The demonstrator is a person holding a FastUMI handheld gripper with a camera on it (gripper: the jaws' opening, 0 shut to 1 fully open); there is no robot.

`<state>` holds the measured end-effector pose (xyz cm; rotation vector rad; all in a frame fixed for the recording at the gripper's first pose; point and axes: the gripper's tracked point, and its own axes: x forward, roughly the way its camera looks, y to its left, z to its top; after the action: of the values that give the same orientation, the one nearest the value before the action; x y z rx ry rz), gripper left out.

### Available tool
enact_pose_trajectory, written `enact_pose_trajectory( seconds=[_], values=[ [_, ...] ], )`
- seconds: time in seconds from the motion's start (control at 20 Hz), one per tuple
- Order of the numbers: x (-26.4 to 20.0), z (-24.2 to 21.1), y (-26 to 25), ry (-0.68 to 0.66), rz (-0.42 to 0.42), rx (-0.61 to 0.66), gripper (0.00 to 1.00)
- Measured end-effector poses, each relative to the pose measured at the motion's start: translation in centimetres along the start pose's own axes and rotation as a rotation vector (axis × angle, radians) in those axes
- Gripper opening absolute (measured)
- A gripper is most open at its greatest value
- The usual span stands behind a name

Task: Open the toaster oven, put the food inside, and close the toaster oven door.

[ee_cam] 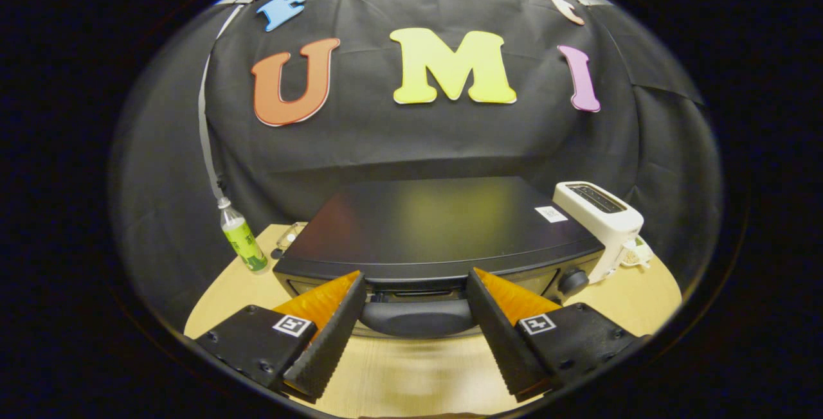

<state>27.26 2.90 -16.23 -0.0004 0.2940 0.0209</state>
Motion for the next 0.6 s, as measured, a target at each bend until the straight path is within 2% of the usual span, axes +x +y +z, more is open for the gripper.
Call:
enact_pose_trajectory(
  seconds=[0.1, 0.25, 0.6],
  values=[
    [0.6, -0.1, 0.2, -0.024, -0.023, -0.037, 1.00],
    [-0.1, -0.6, 0.2, -0.045, -0.044, -0.015, 1.00],
    [-3.5, -3.5, 0.1, -0.097, 0.013, -0.024, 0.99]
  ],
)
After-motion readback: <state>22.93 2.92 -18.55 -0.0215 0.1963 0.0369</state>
